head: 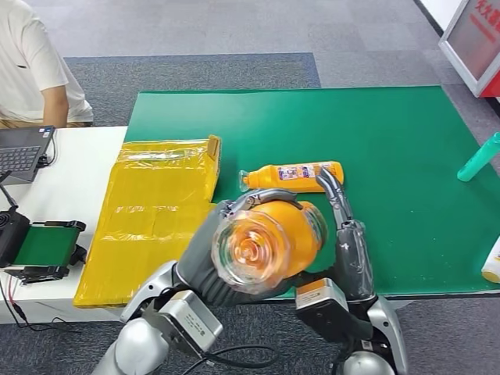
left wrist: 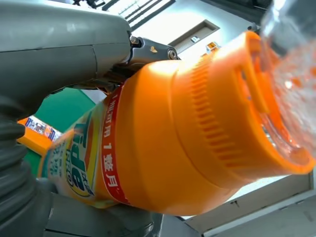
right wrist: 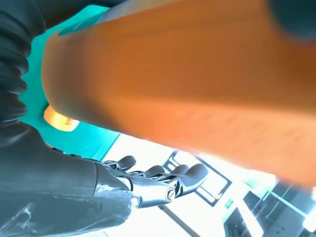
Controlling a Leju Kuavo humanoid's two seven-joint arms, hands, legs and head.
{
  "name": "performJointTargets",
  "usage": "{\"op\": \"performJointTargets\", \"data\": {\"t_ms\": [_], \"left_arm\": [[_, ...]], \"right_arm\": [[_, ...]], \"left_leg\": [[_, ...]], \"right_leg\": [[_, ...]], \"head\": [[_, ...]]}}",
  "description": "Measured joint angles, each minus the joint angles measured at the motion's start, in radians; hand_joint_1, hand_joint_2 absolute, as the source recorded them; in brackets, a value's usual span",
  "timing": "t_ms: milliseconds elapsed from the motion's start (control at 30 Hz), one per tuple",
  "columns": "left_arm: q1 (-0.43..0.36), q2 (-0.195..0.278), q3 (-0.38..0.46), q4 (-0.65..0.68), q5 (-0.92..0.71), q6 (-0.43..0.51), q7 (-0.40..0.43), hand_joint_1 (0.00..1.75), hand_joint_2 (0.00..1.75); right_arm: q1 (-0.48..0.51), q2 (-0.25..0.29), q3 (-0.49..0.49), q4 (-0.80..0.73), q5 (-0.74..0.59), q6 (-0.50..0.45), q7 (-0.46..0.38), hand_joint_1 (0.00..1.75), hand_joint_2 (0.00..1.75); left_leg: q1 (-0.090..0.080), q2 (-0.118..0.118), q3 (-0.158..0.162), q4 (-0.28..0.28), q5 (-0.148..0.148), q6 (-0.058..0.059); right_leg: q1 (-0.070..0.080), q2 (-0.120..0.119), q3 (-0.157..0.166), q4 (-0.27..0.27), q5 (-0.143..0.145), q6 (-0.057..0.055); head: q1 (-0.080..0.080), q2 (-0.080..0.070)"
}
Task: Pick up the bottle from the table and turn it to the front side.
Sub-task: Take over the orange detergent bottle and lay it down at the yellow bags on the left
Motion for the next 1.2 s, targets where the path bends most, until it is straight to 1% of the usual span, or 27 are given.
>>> {"op": "performJointTargets", "data": {"t_ms": [133, 200, 367, 433, 533, 600, 667, 700, 800, 867, 1000, 1100, 1200], "left_arm": [[0.011, 0.000, 0.018, 0.000, -0.007, 0.017, 0.001, 1.75, 1.75], [0.025, 0.000, 0.045, -0.001, -0.022, 0.031, 0.005, 1.75, 1.75], [0.108, -0.001, 0.173, 0.000, 0.023, -0.009, 0.014, 1.75, 1.75], [0.131, -0.002, 0.223, 0.003, -0.007, -0.003, 0.006, 1.75, 1.75], [0.149, -0.003, 0.272, 0.006, -0.164, 0.055, -0.004, 1.75, 1.75], [0.153, -0.002, 0.288, 0.006, -0.332, 0.103, 0.004, 1.75, 1.75], [0.158, -0.002, 0.303, 0.009, -0.491, 0.131, 0.020, 1.75, 1.75], [0.161, -0.002, 0.313, 0.012, -0.542, 0.136, 0.024, 1.75, 1.75], [0.169, -0.002, 0.340, 0.025, -0.636, 0.152, 0.028, 1.75, 1.75], [0.172, -0.002, 0.359, 0.040, -0.731, 0.169, 0.042, 1.75, 1.75], [0.184, -0.001, 0.435, 0.086, -0.917, 0.200, 0.069, 1.75, 1.75], [0.187, 0.000, 0.503, 0.111, -1.017, 0.194, 0.078, 1.75, 1.75], [0.182, 0.001, 0.552, 0.122, -1.078, 0.166, 0.089, 1.75, 1.75]], "right_arm": [[0.016, 0.005, -0.023, -0.020, -0.012, 0.007, 0.002, 0.00, 1.75], [0.025, 0.008, -0.043, -0.035, -0.020, 0.007, 0.002, 0.00, 1.75], [0.028, 0.018, -0.102, -0.061, -0.041, 0.013, 0.001, 0.00, 1.75], [0.028, 0.023, -0.113, -0.062, -0.048, 0.013, -0.004, 0.00, 1.75], [0.031, 0.031, -0.126, -0.074, -0.052, 0.010, -0.011, 0.00, 1.75], [0.036, 0.036, -0.133, -0.090, -0.051, 0.007, -0.015, 0.00, 1.75], [0.046, 0.040, -0.135, -0.110, -0.050, 0.004, -0.019, 0.00, 1.75], [0.051, 0.042, -0.137, -0.121, -0.050, 0.004, -0.021, 0.00, 1.75], [0.062, 0.046, -0.142, -0.150, -0.048, 0.005, -0.023, 0.00, 1.75], [0.071, 0.047, -0.148, -0.170, -0.038, 0.005, -0.026, 0.00, 1.75], [0.099, 0.051, -0.178, -0.231, -0.029, 0.014, -0.038, 0.00, 1.75], [0.111, 0.055, -0.206, -0.272, -0.042, 0.031, -0.050, 0.00, 1.75], [0.113, 0.057, -0.225, -0.292, -0.050, 0.045, -0.056, 0.00, 1.75]], "left_leg": [[0.000, 0.000, 0.000, 0.000, 0.000, 0.000], [0.000, 0.000, 0.000, 0.000, 0.000, 0.000], [0.000, 0.000, 0.000, 0.000, 0.000, 0.000], [0.000, 0.000, 0.000, 0.000, 0.000, 0.000], [0.000, 0.000, 0.000, 0.000, 0.000, 0.000], [0.000, 0.000, 0.000, 0.000, 0.000, 0.000], [0.000, 0.000, 0.000, 0.000, 0.000, 0.000], [0.000, 0.000, 0.000, 0.000, -0.001, 0.000], [0.000, 0.000, -0.001, 0.000, -0.001, 0.000], [0.000, 0.000, -0.001, 0.000, -0.001, 0.000], [0.000, 0.000, -0.001, 0.000, -0.001, 0.000], [0.000, 0.000, -0.001, 0.000, -0.001, 0.000], [0.000, 0.000, -0.001, 0.000, -0.001, 0.000]], "right_leg": [[0.000, 0.000, 0.000, 0.000, 0.000, 0.000], [0.000, 0.000, 0.000, 0.000, 0.000, 0.000], [0.000, 0.000, -0.001, 0.000, 0.000, 0.000], [0.000, 0.000, -0.001, 0.000, 0.000, 0.000], [0.000, 0.000, -0.001, 0.000, 0.000, 0.000], [0.000, 0.000, -0.001, 0.000, 0.000, 0.000], [0.000, 0.000, -0.001, 0.000, 0.000, 0.000], [0.000, 0.000, -0.001, 0.000, 0.000, 0.000], [0.000, 0.000, -0.001, 0.000, -0.001, 0.000], [0.000, 0.000, -0.001, 0.000, -0.001, 0.000], [0.000, 0.000, -0.001, 0.000, -0.001, 0.000], [0.000, 0.000, -0.001, 0.000, -0.001, 0.000], [0.000, 0.000, -0.001, 0.000, -0.001, 0.000]], "head": [[0.000, 0.000], [0.000, 0.000], [0.000, 0.000], [0.000, 0.000], [0.000, 0.000], [0.000, 0.000], [0.000, 0.000], [0.000, 0.000], [0.000, 0.000], [0.000, 0.000], [0.000, 0.000], [0.000, 0.000], [0.000, 0.000]]}}
